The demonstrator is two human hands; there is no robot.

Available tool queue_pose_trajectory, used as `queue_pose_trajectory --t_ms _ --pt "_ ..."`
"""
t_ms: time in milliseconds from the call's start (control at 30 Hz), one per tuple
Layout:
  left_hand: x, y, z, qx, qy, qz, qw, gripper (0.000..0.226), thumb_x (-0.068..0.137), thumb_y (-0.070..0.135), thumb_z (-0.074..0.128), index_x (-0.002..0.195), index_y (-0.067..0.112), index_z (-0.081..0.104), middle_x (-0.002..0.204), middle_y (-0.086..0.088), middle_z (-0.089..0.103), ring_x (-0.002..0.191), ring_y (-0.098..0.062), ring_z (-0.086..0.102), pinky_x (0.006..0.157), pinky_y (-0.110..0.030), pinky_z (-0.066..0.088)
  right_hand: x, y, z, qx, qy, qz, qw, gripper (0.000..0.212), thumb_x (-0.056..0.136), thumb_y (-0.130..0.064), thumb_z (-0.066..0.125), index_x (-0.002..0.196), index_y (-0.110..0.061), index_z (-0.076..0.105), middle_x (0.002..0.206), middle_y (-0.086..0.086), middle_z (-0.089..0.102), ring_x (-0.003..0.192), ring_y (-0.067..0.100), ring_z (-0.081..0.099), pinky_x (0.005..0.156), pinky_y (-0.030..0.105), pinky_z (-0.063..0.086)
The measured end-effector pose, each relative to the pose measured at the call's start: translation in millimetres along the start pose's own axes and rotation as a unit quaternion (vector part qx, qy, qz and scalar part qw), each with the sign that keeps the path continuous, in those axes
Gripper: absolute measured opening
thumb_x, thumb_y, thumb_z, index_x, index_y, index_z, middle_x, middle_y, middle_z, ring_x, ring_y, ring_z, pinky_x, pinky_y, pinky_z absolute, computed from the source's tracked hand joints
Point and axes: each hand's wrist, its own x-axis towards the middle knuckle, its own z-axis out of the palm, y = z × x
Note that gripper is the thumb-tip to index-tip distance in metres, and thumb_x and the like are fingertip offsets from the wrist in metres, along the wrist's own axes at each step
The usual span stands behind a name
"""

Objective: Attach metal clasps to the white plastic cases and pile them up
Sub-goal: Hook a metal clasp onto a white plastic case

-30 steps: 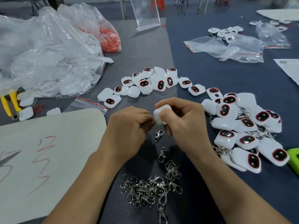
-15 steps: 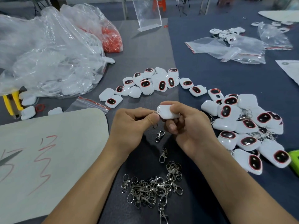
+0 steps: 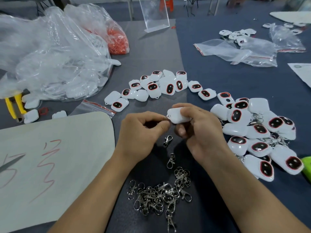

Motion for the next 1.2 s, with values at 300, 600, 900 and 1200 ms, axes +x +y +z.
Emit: queue_pose_trajectory --t_ms 300,600,900,1200 --pt "4 2 -1 -0.080 -0.041 -0.065 0.994 0.020 0.084 0.008 0.078 0.072 0.024 0.079 0.065 0.014 0.070 0.063 0.002 0.059 0.066 -0.014 0.045 2 6 -1 -0.001 -0.008 -0.005 1.000 0.029 0.091 -0.002 0.053 0.079 -0.013 0.078 0.067 0.010 0.067 0.039 0.015 0.042 0.044 0.025 0.033" --pt "-4 -4 -5 0.303 -0.013 0.178 0.936 0.010 0.082 0.021 0.068 0.080 0.016 0.077 0.077 0.003 0.072 0.070 -0.022 0.059 0.072 -0.033 0.039 -9 17 6 -0.217 0.014 -0.219 0.951 0.020 0.092 -0.007 0.061 0.086 -0.019 0.076 0.064 -0.004 0.066 0.047 0.007 0.052 0.049 0.021 0.042" --pt "2 -1 2 -0.087 -0.076 -0.080 0.990 0.013 0.086 0.011 0.077 0.081 0.022 0.083 0.067 0.007 0.073 0.062 0.000 0.060 0.063 -0.013 0.046 2 4 -3 -0.005 0.000 0.031 1.000 0.028 0.092 -0.002 0.052 0.082 -0.009 0.078 0.065 0.012 0.065 0.037 0.015 0.041 0.040 0.023 0.031" --pt "-4 -4 -4 0.274 -0.048 0.101 0.955 0.017 0.082 0.029 0.065 0.074 0.018 0.075 0.068 0.003 0.068 0.067 -0.020 0.056 0.066 -0.034 0.041 -15 26 6 -0.356 0.012 -0.279 0.892 0.013 0.091 -0.024 0.061 0.093 -0.030 0.072 0.068 -0.012 0.066 0.056 0.004 0.058 0.055 0.012 0.042"
